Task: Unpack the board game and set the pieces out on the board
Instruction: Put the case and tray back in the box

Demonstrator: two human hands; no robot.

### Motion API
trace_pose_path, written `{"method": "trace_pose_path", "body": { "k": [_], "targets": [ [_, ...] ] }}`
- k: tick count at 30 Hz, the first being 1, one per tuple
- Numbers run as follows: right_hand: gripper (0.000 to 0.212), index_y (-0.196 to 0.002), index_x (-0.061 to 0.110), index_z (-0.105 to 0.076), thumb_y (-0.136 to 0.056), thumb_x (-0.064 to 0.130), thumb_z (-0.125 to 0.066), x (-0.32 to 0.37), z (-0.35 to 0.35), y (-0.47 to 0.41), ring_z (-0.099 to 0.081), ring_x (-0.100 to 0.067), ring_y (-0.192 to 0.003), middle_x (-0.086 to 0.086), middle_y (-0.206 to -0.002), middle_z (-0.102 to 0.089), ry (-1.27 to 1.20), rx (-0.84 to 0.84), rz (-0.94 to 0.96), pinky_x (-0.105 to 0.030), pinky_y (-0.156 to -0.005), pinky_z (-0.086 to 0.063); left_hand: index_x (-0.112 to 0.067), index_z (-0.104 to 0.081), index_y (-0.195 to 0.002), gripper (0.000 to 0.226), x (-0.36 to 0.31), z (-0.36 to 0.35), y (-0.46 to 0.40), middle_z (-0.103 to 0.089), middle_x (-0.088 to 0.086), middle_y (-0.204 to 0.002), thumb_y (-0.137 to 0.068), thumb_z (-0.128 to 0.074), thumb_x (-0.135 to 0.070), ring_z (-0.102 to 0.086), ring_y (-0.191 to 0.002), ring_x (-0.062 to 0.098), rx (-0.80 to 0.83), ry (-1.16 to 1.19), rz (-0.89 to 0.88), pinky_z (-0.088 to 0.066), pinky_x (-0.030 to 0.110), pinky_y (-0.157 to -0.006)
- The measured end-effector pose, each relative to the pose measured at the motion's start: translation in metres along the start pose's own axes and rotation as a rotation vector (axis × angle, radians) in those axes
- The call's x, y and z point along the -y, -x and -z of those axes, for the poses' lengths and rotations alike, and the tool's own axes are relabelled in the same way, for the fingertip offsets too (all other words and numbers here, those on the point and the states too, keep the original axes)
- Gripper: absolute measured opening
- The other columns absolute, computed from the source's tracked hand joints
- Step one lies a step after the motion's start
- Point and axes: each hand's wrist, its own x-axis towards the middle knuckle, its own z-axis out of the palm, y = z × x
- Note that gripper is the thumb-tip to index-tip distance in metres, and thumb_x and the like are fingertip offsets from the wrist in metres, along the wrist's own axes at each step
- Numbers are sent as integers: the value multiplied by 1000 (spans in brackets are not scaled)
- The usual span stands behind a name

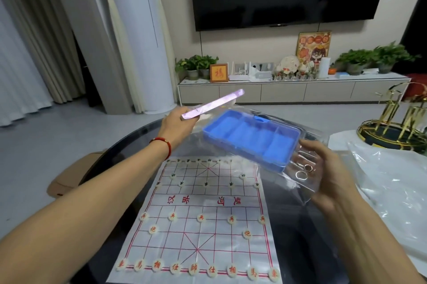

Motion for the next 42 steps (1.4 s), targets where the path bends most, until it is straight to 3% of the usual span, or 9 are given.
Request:
{"method": "trace_pose_path", "body": {
  "k": [8, 11, 14, 17, 23, 26, 29, 34, 42],
  "targets": [
    [30, -116, 8, -67, -89, 21, -66, -10, -6, -3, -68, -28, -81, -13, -96, -70, -8, -80, -17, -41, -76, -61, -23, -51, -78, 11, 21, 11, 11, -50, 0, -80, -74, -53, -13, -47, -77, 19, 44, 193, 127, -36, 31, -63],
    [32, -118, 2, -66, -91, 19, -65, -15, -9, -4, -71, -30, -86, -15, -102, -72, -1, -110, -36, -39, -70, -64, -16, -55, -88, 31, 22, 12, 11, -56, 9, -104, -58, -46, -17, -50, -96, 25, 66, 211, 150, -42, 36, -77],
    [18, -108, 3, -65, -95, 15, -62, -19, -14, -6, -75, -23, -68, -11, -81, -77, 10, -103, -25, -34, -57, -62, -19, -53, -79, 10, 22, 13, 11, -50, 11, -111, -75, -47, -13, -44, -102, 23, 71, 248, 125, -37, 31, -82],
    [10, -101, 5, -64, -95, 12, -60, -19, -20, -6, -71, -18, -54, -6, -65, -73, -16, -119, 0, -30, -49, -59, -20, -52, -74, 11, 21, 13, 11, -46, 11, -113, -71, -41, -19, -41, -98, 20, 56, 264, 76, -38, 36, -91],
    [33, -121, -2, -66, -90, 11, -65, -27, -26, -8, -75, -29, -76, -21, -103, -75, -34, -194, 5, -34, -57, -61, -10, -61, -88, 42, 27, 24, 13, -45, 13, -119, -53, -39, -15, -43, -105, 21, 106, 330, 74, -35, 23, -81],
    [33, -121, -2, -65, -90, 9, -65, -28, -30, -10, -75, -34, -93, -24, -107, -74, -58, -213, 15, -38, -62, -63, -6, -66, -95, 51, 31, 31, 16, -45, 12, -139, -51, -40, -14, -39, -133, 24, 139, 364, 36, -34, 31, -103],
    [31, -119, -2, -65, -90, 8, -66, -30, -36, -9, -77, -33, -87, -21, -100, -76, -98, -217, 36, -38, -62, -63, -12, -68, -100, 54, 29, 34, 19, -34, 1, -156, -54, -39, -16, -17, -149, 15, 165, 306, -12, -14, 38, -122],
    [22, -111, -2, -63, -90, 3, -66, -35, -47, -5, -73, -24, -62, -18, -86, -73, -173, -269, 79, -33, -53, -59, -15, -65, -105, 53, 22, 30, 23, -25, -2, -162, -59, -39, -19, 0, -153, 15, 162, 180, -52, -5, 43, -122],
    [30, -117, -5, -63, -88, 1, -64, -36, -52, -5, -74, -32, -86, -24, -98, -73, -263, -279, 65, -34, -55, -59, -10, -64, -117, 62, 18, 31, 20, -23, -2, -161, -61, -40, -20, 4, -153, 13, 158, 168, -75, -5, 29, -112]
  ]
}}
